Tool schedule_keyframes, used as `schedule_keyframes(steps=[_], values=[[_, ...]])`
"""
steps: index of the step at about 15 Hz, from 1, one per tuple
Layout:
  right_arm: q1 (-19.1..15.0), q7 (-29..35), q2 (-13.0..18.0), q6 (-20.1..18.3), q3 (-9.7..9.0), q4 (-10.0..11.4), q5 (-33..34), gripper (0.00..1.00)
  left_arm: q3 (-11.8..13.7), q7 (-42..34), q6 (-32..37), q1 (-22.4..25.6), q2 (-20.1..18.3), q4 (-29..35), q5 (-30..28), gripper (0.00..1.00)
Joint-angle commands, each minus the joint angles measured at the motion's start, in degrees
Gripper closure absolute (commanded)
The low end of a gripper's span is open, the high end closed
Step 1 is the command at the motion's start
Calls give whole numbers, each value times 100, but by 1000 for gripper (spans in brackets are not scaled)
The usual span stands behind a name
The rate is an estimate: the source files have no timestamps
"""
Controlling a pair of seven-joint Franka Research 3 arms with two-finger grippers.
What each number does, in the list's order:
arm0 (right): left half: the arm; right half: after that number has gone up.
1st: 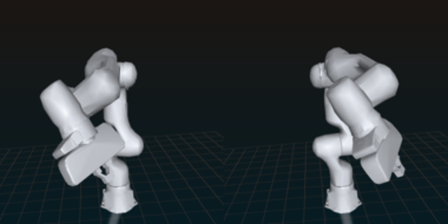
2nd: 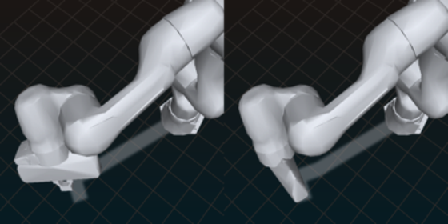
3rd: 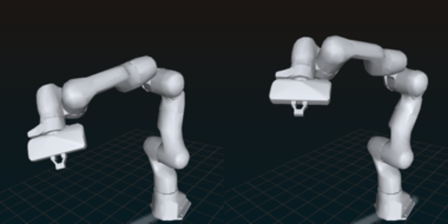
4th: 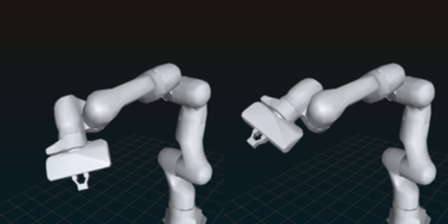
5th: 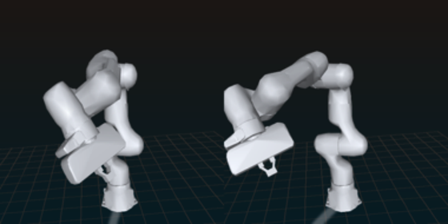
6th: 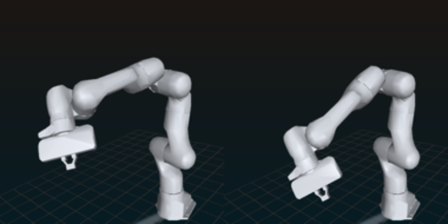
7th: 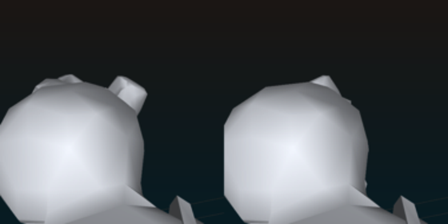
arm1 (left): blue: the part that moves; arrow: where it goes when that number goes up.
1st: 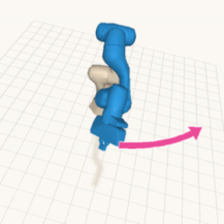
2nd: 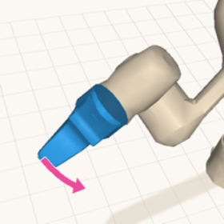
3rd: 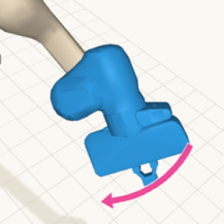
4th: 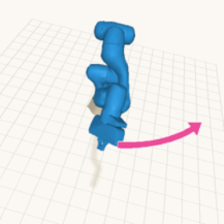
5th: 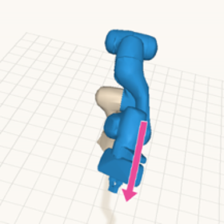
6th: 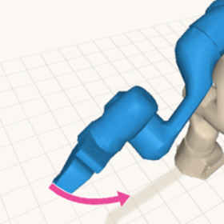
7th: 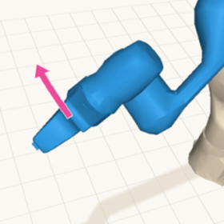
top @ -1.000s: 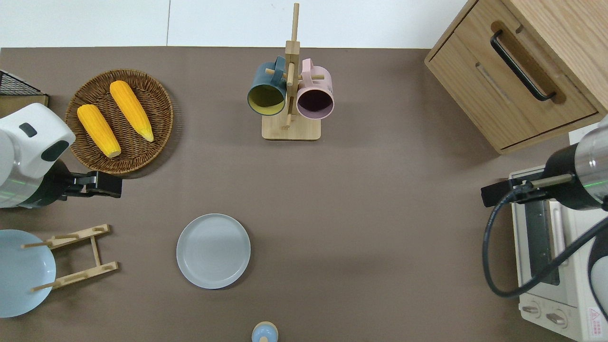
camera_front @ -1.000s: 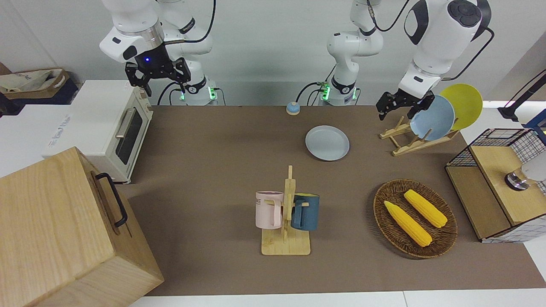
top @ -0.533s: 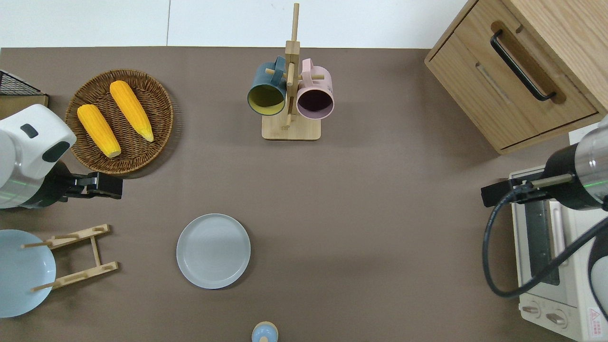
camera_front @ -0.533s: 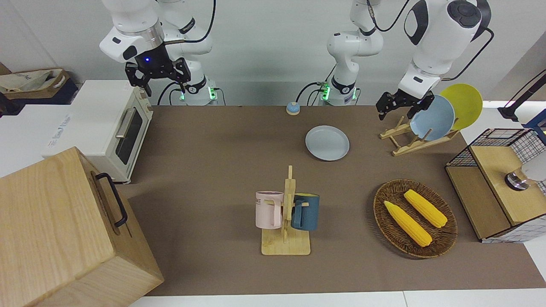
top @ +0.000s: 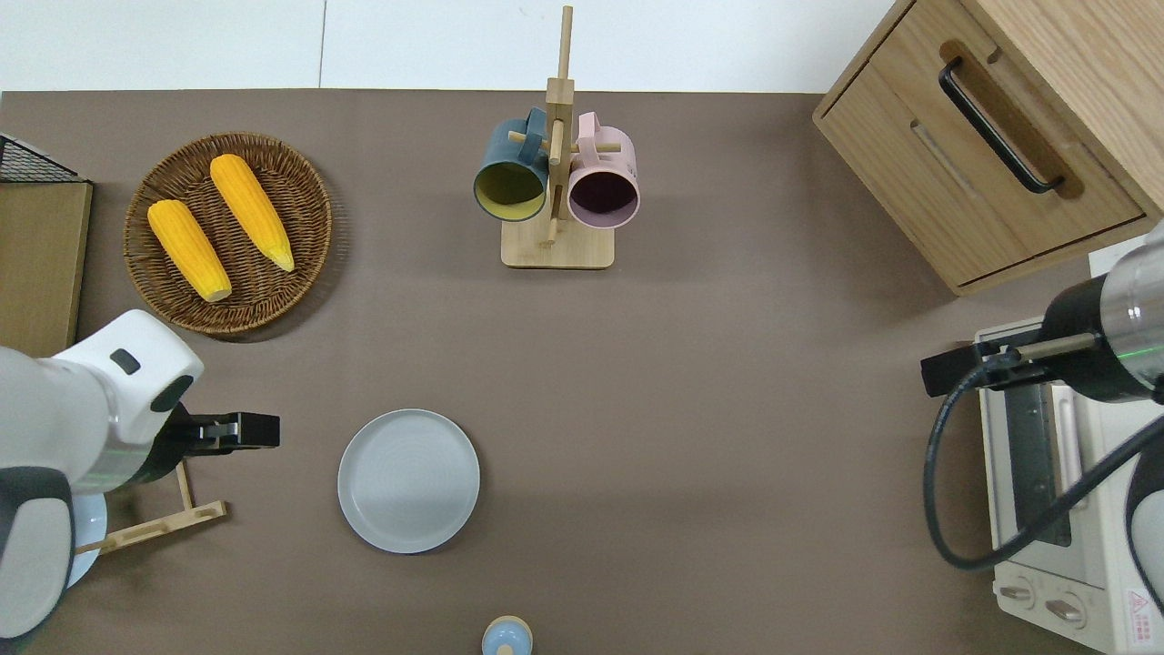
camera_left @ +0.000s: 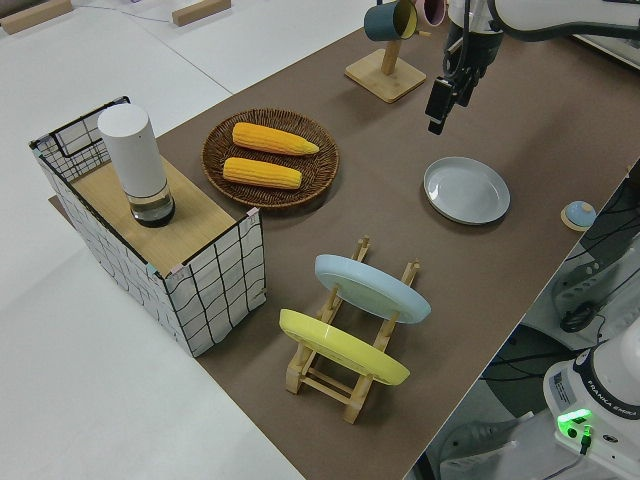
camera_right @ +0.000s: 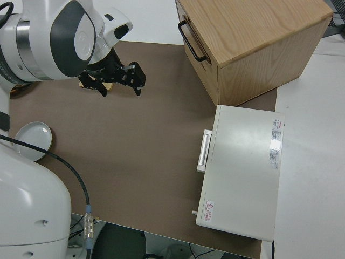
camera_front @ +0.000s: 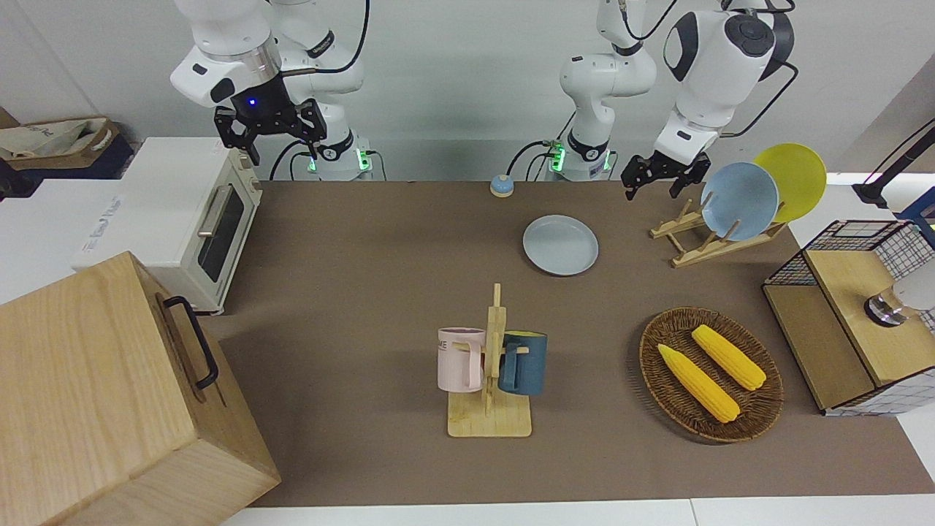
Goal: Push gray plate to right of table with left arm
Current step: 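Move the left gripper down beside the gray plate's near edge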
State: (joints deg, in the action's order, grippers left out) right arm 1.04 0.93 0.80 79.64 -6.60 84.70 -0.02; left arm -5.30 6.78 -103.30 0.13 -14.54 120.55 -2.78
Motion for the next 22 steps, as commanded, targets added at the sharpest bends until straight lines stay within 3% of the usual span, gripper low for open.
schedule_keyframes(steps=[1,6,12,22], values=[[-113,74,17,-89,-96,-50,-25,17,-191,305,-981,-110,-980,1610,-82,0],[-113,74,17,-89,-87,-50,-33,17,-375,429,-1631,-110,-1007,2296,-82,0],[-113,74,17,-89,-87,-50,-25,17,-402,570,-2501,-110,-929,2920,-91,0],[-113,74,17,-89,-87,-50,-33,17,-437,816,-3670,-233,204,3044,-223,2]])
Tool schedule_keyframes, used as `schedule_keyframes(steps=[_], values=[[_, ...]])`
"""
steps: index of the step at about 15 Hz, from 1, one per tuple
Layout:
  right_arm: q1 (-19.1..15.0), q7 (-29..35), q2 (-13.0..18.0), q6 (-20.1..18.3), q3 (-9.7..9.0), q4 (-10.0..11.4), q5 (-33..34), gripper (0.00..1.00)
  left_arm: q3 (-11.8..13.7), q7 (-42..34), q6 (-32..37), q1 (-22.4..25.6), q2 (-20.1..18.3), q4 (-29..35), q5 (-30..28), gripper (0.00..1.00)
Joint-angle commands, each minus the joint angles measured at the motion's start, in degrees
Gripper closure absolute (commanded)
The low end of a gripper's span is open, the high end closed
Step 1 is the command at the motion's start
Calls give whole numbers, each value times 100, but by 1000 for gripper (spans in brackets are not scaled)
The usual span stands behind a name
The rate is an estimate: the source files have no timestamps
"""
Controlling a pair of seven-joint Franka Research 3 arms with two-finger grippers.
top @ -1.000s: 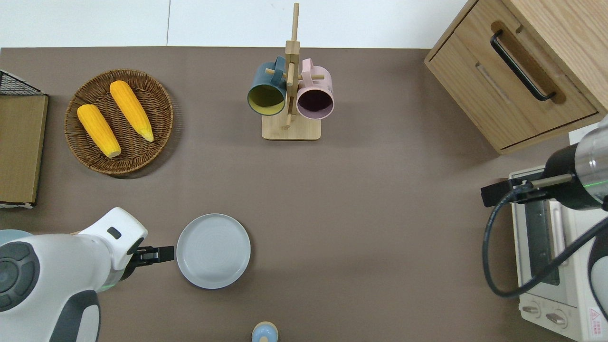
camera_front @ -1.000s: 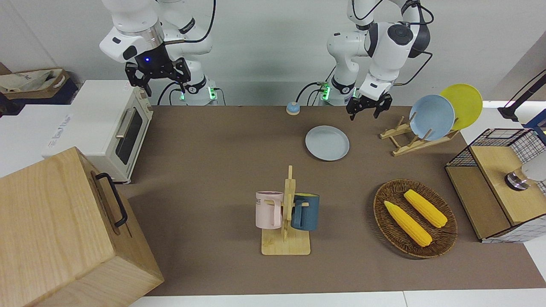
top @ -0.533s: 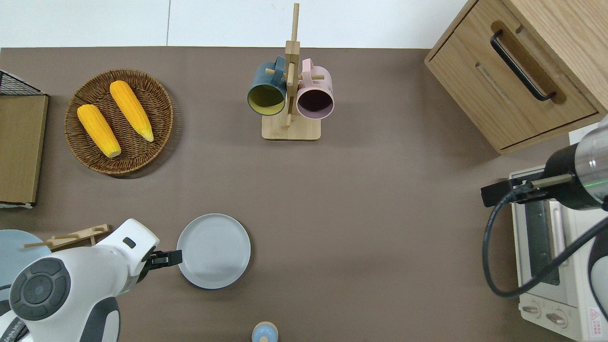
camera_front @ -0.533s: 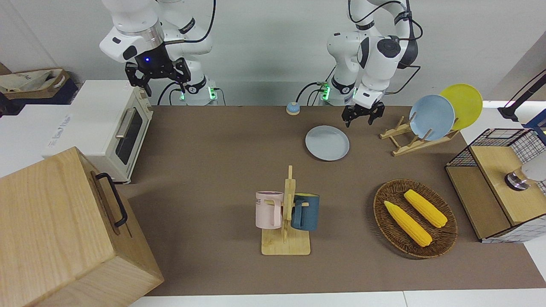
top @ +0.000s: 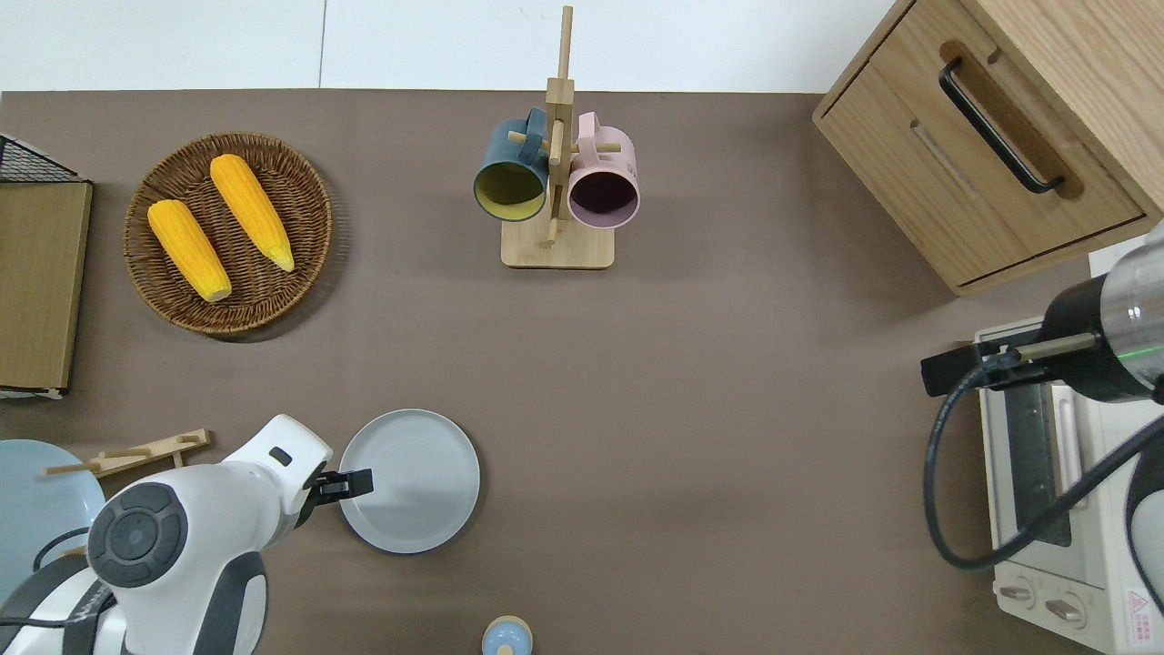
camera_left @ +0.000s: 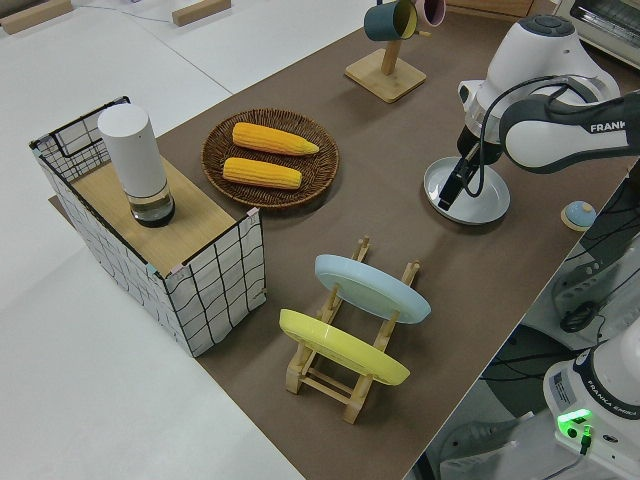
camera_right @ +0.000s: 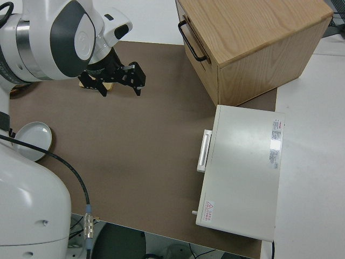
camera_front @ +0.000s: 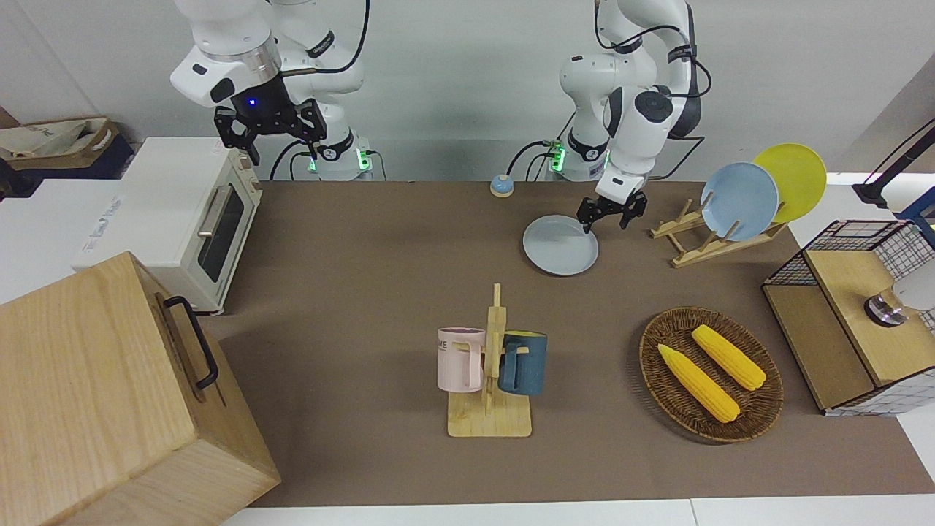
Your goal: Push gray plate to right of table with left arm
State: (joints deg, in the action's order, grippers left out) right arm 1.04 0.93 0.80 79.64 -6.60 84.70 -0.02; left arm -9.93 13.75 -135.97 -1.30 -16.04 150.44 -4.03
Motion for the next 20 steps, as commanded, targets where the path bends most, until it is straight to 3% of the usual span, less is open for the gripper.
schedule_keyframes(steps=[1,4,5,8,11,20], values=[[-113,74,17,-89,-96,-50,-33,17,26,110,-491,-90,443,55,-98,2],[-113,74,17,-89,-96,-50,-33,17,26,136,-729,-142,681,73,-98,11],[-113,74,17,-89,-96,-50,-33,17,26,136,-747,-142,725,73,-98,96],[-113,74,17,-89,-96,-50,-33,17,26,364,-834,-221,848,73,-98,651],[-113,74,17,-89,-87,-50,-33,17,26,444,-817,-213,848,64,-98,983],[-113,74,17,-89,-87,-50,-33,17,35,435,-844,-213,874,64,-98,1000]])
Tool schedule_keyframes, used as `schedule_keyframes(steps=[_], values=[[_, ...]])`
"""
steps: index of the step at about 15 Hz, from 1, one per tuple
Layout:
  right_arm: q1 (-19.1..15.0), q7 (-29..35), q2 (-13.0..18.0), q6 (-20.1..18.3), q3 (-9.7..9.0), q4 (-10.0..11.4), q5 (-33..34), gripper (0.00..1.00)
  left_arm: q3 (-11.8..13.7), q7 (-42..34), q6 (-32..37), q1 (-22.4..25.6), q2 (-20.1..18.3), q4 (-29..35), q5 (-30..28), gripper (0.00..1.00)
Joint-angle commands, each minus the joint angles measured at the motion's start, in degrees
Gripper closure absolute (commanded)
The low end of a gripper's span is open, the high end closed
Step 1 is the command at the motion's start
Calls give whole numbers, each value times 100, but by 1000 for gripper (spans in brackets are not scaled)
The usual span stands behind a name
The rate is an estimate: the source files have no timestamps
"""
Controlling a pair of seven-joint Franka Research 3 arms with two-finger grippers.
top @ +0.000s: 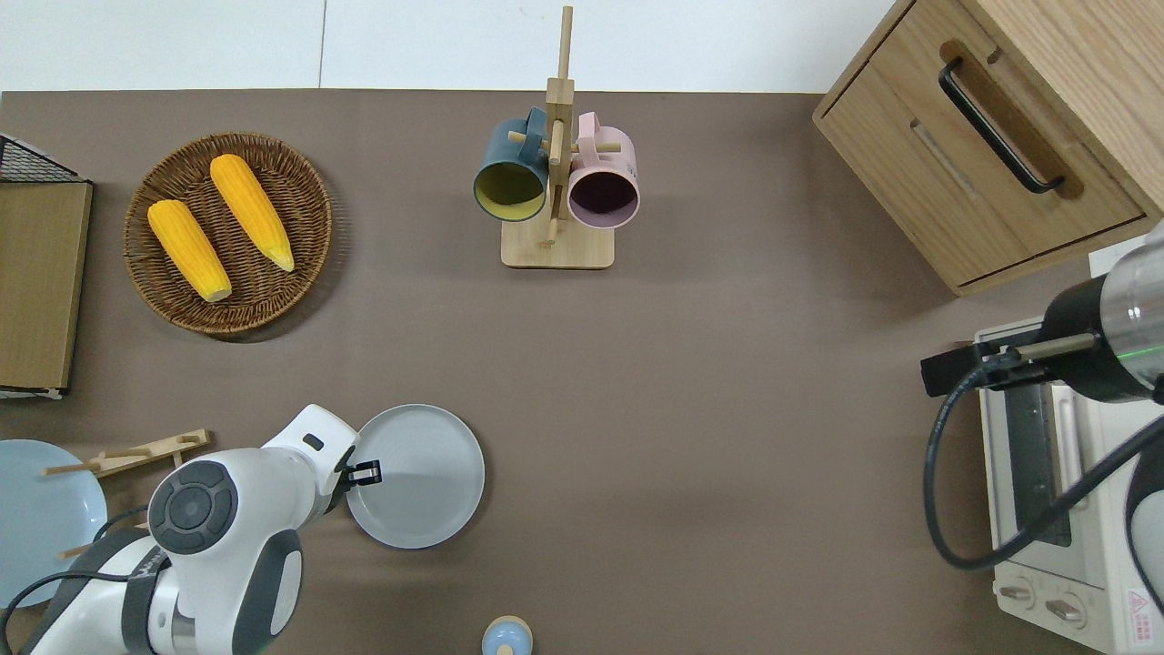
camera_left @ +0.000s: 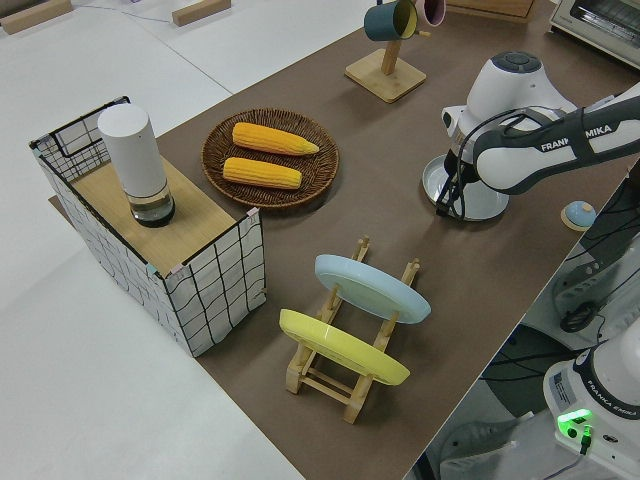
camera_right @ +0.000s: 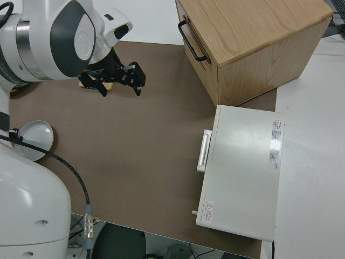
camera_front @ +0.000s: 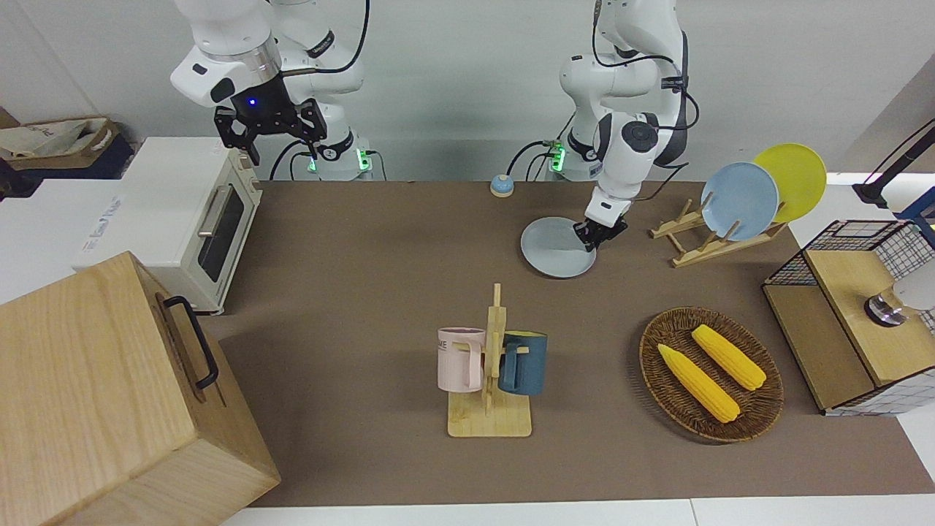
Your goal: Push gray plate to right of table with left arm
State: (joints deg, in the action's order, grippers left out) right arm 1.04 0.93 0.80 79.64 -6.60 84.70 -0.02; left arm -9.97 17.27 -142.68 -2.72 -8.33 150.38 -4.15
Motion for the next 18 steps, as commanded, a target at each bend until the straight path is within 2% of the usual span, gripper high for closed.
schedule_keyframes(steps=[1,10,13,18], values=[[-113,74,17,-89,-87,-50,-25,17,31,84,-173,-62,95,70,-86,1000],[-113,74,17,-89,-87,-50,-25,17,30,171,-181,-80,113,61,-86,1000],[-113,74,17,-89,-96,-50,-33,17,13,601,-181,-229,192,18,-95,1000],[-113,74,17,-89,-96,-50,-33,17,4,1638,-348,-905,323,-122,-130,1000]])
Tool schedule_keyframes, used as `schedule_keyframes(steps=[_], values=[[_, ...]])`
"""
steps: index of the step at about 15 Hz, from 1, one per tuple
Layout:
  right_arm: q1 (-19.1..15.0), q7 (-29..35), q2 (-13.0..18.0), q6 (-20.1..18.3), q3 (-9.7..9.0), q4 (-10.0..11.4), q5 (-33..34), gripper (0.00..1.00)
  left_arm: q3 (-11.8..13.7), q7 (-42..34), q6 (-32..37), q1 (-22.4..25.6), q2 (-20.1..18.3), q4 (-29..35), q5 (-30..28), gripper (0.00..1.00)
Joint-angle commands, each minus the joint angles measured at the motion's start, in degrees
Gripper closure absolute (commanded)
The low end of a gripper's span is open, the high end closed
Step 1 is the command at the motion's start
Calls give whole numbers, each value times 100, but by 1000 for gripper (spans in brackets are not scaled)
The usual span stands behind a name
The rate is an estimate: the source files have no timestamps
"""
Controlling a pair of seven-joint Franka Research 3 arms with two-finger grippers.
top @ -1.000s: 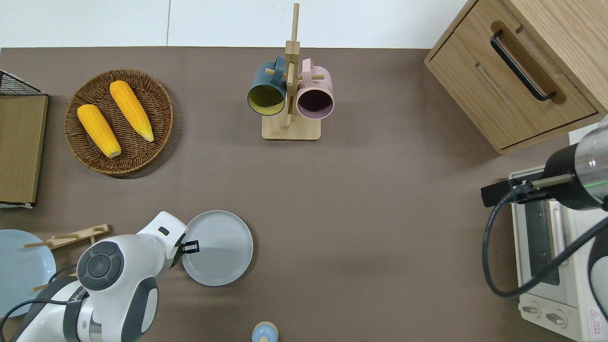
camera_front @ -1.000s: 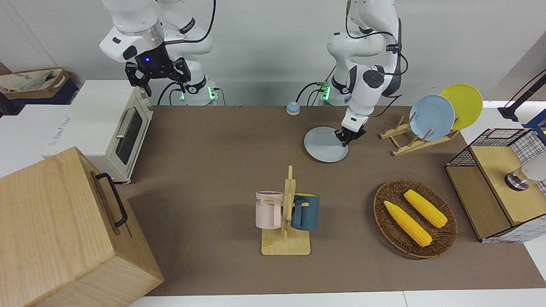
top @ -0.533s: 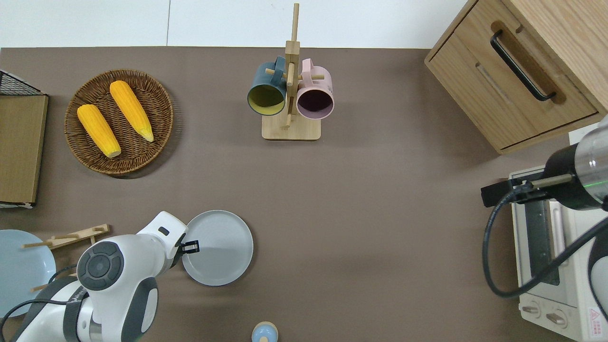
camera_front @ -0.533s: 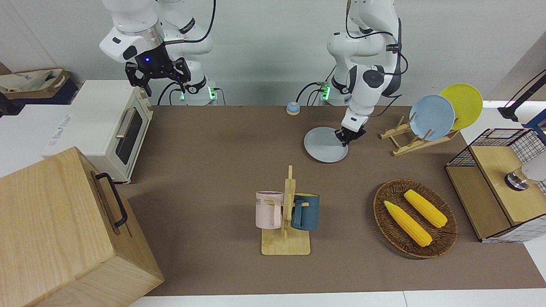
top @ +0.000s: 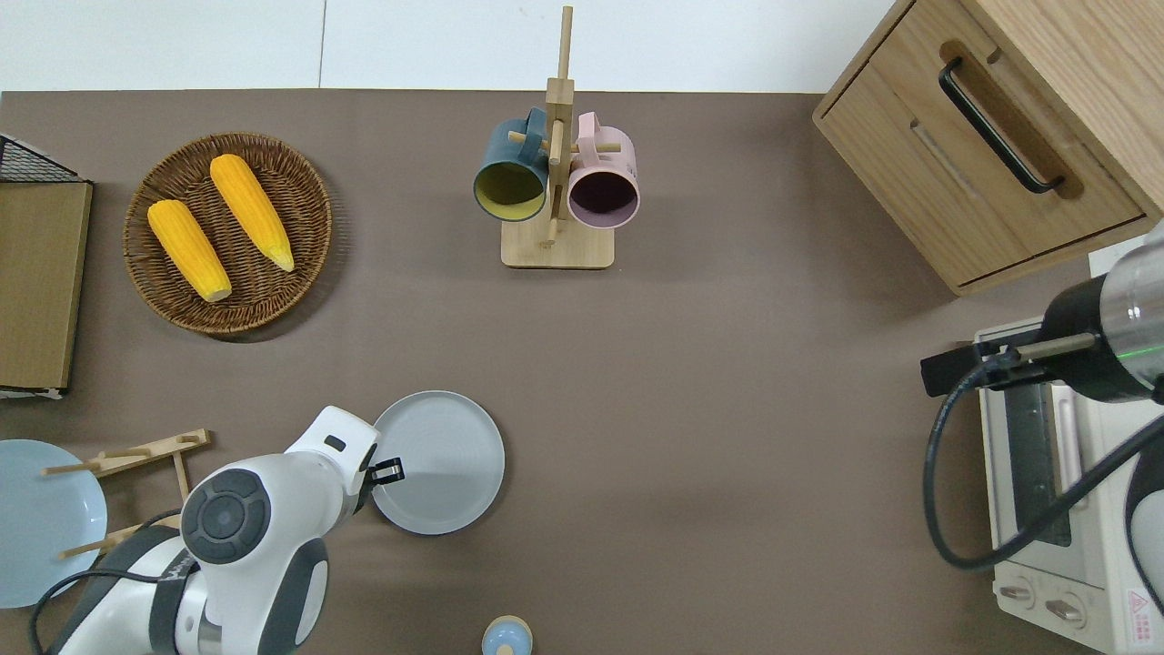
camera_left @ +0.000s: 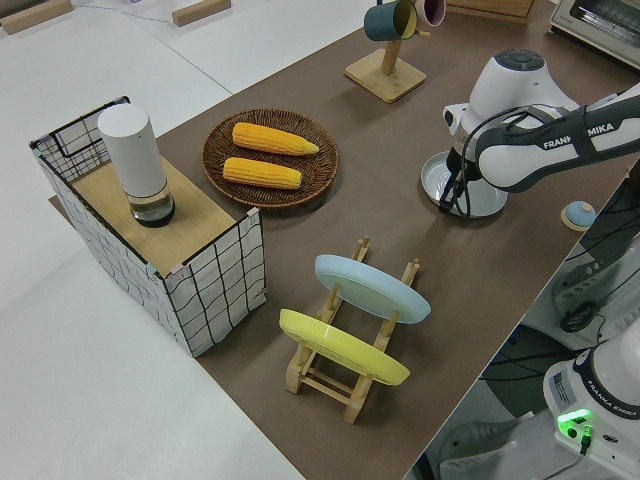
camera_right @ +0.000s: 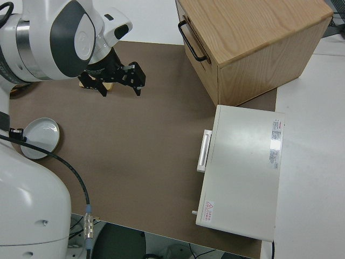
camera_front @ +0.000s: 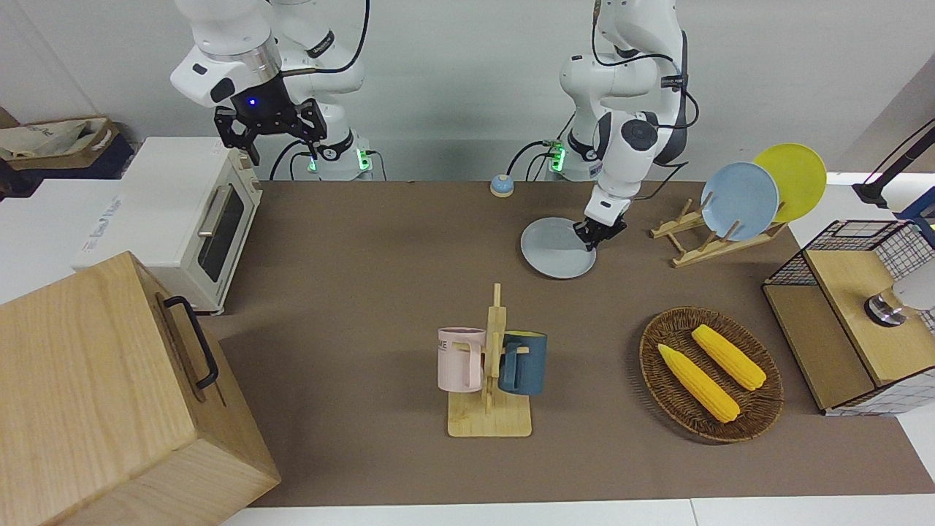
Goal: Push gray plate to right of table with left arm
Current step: 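Push the gray plate with the left gripper toward the toaster oven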
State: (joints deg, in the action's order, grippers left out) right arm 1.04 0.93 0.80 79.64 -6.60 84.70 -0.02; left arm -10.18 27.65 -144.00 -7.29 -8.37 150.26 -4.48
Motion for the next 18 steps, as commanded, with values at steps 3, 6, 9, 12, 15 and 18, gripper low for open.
schedule_keyframes(steps=[3,6,9,12,15,18], values=[[-113,74,17,-89,-87,-50,-25,17,25,1337,-216,-878,503,-357,-97,1000],[-113,74,17,-89,-96,-50,-33,17,25,2162,-339,-1431,835,-699,-89,1000],[-113,74,17,-89,-87,-50,-33,17,34,2849,-375,-1818,1179,-1103,-36,1000],[-113,74,17,-89,-87,-50,-25,17,34,3473,-366,-2170,1417,-1472,-18,1000],[-113,74,17,-89,-87,-50,-33,17,34,3853,-357,-2399,1663,-1754,-9,1000],[-113,74,17,-89,-87,-50,-33,17,34,4081,-357,-2601,1760,-1904,-1,1000]])
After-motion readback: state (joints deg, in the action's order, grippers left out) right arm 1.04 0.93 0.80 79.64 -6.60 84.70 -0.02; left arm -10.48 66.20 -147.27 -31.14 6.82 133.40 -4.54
